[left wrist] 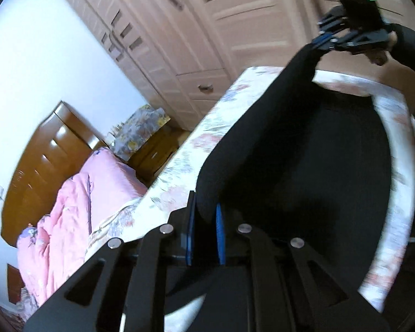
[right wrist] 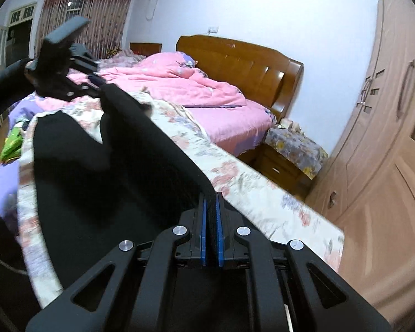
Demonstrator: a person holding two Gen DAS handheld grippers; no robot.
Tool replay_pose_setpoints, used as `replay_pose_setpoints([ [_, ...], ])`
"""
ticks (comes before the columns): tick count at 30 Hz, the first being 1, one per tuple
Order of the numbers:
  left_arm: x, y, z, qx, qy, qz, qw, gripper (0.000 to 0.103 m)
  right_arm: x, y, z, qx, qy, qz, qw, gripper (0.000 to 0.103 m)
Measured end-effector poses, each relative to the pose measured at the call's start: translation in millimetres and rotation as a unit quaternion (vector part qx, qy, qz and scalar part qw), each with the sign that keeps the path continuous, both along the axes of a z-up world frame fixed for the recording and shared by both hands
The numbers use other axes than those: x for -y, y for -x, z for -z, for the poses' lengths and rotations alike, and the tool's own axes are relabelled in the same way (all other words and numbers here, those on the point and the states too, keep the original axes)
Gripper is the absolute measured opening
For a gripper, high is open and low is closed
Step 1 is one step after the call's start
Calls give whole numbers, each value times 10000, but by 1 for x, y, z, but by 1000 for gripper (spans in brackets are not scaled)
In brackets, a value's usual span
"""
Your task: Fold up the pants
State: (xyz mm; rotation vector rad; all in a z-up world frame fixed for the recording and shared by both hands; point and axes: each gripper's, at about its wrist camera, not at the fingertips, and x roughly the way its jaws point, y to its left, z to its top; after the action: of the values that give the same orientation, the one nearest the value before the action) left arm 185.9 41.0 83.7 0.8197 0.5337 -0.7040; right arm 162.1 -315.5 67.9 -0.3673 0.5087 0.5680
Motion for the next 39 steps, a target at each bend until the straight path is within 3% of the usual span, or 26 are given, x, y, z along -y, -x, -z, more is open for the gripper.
replay_pose_setpoints([
  [3,6,68,30,-148,-185,48,9997,13,3,44,21,-143,-38,10,9999,8],
  [6,10,95,77,-325,-376,-98,9987,13,3,67,55,-515,-95,146,9985,8],
  [9,13,92,119,-581,-223,-391,9973,13,-6,73,96,-801,87,374,9960,8],
  [14,8,79,131,-858,254,-741,9932,14,-8,77,113,-1006,-105,701,9924,11],
  [15,6,79,131,-900,358,-815,9920,19,-8,81,113,-1042,-150,744,9917,16],
  [17,-3,82,126,-1040,749,-982,9869,23,-2,94,111,-1213,-362,918,9877,53],
  [18,-8,82,124,-1088,869,-1015,9850,27,2,102,111,-1236,-437,1064,9856,79],
  [20,-12,89,125,-1132,1086,-1180,9806,39,12,123,108,-1135,-740,1261,9827,82],
  [21,-19,93,122,-1177,1314,-1285,9759,66,20,137,107,-1150,-1002,1356,9790,82],
  [22,-26,96,117,-1223,1619,-1431,9687,85,26,145,108,-1228,-1199,1509,9735,82],
  [23,-33,99,113,-1295,1941,-1575,9595,86,33,155,112,-1346,-1488,1762,9637,81],
  [25,-50,95,108,-1679,2645,-1759,9332,86,44,163,121,-1579,-2059,2023,9443,70],
  [27,-63,91,107,-1897,3139,-1967,9093,86,49,166,128,-1752,-2649,2261,9209,67],
  [31,-75,78,109,-2214,3493,-2324,8803,86,56,146,138,-2045,-3575,2588,8737,67],
  [32,-78,75,110,-2274,3519,-2427,8749,86,58,139,144,-2178,-3666,2735,8622,66],
  [35,-85,77,112,-2244,3622,-2521,8689,88,59,129,151,-2301,-3596,3035,8518,59],
  [39,-87,78,115,-2065,3417,-2672,8770,90,65,123,151,-2234,-3745,3145,8432,53],
])
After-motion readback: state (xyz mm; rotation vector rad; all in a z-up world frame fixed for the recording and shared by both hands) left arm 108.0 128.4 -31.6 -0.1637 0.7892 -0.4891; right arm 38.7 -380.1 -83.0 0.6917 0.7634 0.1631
